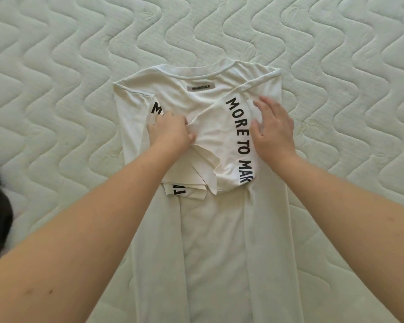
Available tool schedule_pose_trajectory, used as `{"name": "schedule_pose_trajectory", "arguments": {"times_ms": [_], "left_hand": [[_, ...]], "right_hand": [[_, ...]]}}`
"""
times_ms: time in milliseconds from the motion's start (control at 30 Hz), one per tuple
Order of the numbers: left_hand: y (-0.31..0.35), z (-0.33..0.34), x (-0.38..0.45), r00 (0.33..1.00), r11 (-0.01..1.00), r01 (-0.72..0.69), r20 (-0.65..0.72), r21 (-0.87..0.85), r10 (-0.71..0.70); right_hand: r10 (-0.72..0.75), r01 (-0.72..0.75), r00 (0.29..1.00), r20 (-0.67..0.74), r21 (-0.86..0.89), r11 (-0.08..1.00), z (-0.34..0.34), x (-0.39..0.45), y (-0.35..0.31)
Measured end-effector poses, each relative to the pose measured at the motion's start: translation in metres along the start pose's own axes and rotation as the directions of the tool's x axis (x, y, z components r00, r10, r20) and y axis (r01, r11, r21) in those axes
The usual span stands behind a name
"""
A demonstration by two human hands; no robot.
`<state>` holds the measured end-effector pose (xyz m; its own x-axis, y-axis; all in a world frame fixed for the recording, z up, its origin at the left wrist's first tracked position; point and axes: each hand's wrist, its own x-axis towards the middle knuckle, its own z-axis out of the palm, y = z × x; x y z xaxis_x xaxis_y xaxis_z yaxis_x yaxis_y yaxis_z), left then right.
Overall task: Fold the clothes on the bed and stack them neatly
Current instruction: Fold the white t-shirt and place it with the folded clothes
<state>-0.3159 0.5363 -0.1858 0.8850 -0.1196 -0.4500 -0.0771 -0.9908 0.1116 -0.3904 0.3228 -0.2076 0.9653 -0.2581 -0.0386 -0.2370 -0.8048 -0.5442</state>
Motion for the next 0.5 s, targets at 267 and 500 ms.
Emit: {"name": "schedule_pose_trajectory", "arguments": {"times_ms": [267,500], "left_hand": [[0.044,-0.001,-0.062,0.957,0.792,-0.248,-0.269,-0.557,0.111],[0.081,0.041,-0.096,0.959,0.913,-0.275,-0.16,-0.302,0.236]], "right_hand": [[0.418,-0.459,0.882,0.217,0.597,0.658,-0.011,-0.04,-0.024],[0.471,-0.649,0.76,0.448,0.538,0.538,-0.026,-0.039,0.001]]}}
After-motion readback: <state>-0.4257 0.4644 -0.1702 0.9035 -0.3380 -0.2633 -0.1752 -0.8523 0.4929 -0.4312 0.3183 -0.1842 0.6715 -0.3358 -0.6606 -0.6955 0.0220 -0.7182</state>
